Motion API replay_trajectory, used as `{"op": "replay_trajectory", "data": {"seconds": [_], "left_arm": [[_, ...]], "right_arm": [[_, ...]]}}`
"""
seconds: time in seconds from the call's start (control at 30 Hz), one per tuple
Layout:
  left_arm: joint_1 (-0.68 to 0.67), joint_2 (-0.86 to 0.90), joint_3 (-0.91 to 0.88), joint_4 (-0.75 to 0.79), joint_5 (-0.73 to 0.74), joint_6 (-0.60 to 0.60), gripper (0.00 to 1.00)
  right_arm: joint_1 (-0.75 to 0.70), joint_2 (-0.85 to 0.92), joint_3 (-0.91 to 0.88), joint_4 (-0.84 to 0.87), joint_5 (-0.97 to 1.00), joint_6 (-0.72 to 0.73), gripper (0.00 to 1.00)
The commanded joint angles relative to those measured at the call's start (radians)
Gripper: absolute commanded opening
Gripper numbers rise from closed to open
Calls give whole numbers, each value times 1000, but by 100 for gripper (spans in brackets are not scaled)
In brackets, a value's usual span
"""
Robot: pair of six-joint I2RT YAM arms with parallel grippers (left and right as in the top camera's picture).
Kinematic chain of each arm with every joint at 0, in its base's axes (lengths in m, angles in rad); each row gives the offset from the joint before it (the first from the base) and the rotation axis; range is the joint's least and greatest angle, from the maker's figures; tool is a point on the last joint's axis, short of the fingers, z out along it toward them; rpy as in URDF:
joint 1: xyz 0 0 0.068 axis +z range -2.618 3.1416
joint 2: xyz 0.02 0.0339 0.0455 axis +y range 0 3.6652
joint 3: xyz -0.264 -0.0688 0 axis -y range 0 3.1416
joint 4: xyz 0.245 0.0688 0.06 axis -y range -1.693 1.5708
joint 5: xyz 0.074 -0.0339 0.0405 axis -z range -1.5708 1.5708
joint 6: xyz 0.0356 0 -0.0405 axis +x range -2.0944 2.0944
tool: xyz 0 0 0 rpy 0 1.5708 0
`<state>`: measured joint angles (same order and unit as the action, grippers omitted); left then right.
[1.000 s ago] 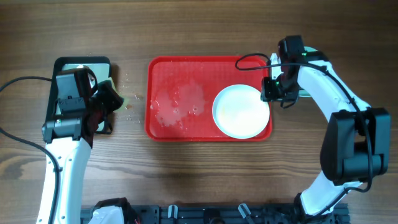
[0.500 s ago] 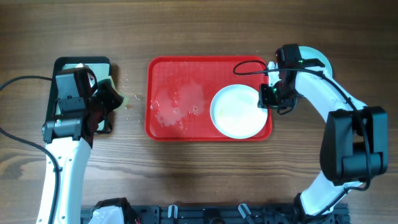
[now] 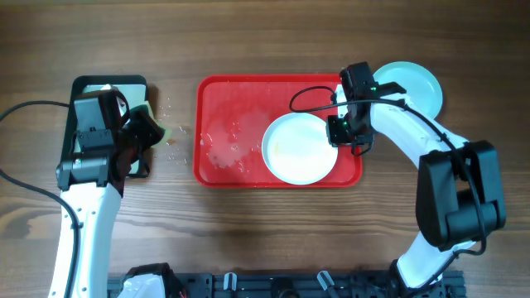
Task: Clean dirty plates on tray and stack at the side
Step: 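Move the right gripper to the white plate and grip its rim, then scrub the white plate with the sponge while the right gripper holds it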
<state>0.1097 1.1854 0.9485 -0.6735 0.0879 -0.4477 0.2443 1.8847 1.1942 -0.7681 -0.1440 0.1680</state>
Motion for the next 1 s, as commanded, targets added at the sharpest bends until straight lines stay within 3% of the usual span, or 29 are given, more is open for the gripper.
{"op": "replay_trajectory", "data": {"seconds": [0.0,0.2,0.47,0.8,0.87,0.93,0.97], "left_arm": [[6,-7,-2,4,50,-6,4],[4,-7,-2,8,130,-6,4],[-152,101,-2,111,185,-111,4],[-460,394,-2,364,184,-112,4],[-500,454,-2,407,184,-116,4],[-528,505,-2,438,178,-119,4],[-536,523,-2,444,172,-122,4]], "right_arm": [[-1,55,-15,39,24,15,22],[0,60,-13,113,-78,16,4],[73,65,39,243,-177,-12,4],[158,100,39,332,-172,-6,4],[158,100,39,322,-172,-7,7],[158,100,39,319,-171,5,25],[158,100,39,317,-171,17,29]]}}
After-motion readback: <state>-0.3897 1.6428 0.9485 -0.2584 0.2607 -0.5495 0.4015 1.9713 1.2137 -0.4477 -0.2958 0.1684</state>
